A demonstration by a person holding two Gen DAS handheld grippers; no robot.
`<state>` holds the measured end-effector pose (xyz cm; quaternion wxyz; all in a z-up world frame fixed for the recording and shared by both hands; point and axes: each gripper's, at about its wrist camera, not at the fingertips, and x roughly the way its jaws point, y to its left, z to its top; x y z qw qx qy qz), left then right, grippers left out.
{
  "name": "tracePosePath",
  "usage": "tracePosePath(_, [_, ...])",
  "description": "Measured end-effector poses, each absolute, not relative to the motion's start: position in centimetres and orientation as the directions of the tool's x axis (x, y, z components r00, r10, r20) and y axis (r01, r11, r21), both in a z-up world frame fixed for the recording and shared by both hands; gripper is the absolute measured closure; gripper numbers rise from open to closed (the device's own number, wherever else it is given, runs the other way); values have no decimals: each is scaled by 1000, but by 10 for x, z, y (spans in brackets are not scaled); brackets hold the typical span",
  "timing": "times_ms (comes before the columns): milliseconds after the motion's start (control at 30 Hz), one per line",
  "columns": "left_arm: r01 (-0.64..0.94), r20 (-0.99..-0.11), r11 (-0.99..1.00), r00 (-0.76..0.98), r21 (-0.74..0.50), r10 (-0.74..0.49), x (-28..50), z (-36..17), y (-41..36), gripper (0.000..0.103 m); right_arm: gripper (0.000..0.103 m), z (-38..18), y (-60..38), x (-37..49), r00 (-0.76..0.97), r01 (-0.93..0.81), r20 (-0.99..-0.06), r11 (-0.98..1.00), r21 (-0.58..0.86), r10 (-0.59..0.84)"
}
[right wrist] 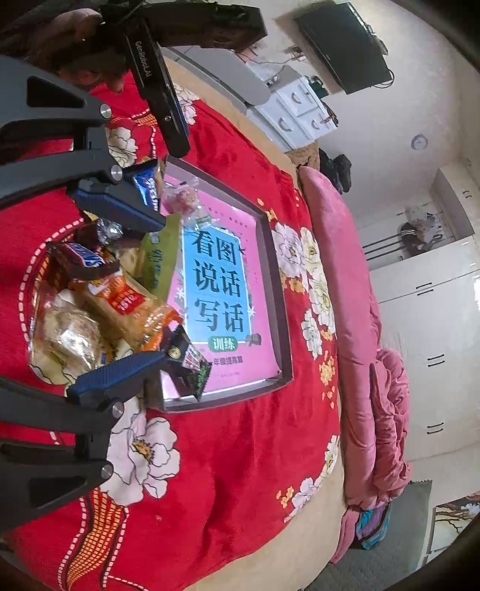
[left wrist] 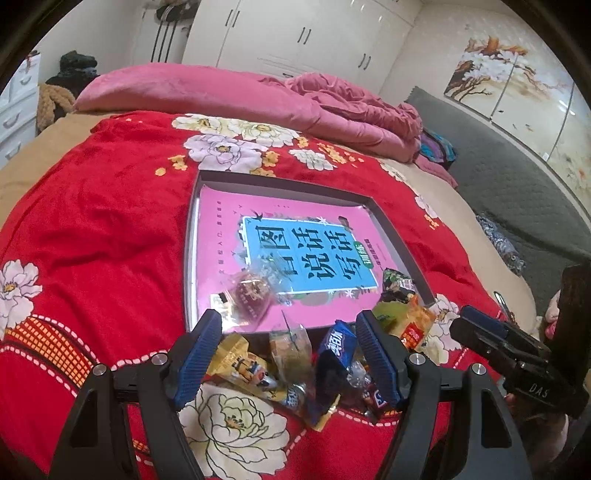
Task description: Organize snacks
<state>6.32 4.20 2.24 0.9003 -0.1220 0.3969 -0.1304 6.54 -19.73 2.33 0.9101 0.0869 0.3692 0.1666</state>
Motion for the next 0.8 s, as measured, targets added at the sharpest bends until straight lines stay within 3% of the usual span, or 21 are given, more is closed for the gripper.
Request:
tracePosePath(433, [215, -702, 934, 617, -285, -356, 48, 18, 11, 27, 37, 12, -192, 51, 630, -259, -675, 923, 284, 384])
tracePosePath(800, [213, -706, 914, 583, -346, -403, 49, 7, 13, 31, 37, 0, -186, 43, 589, -272, -711, 923, 274, 385])
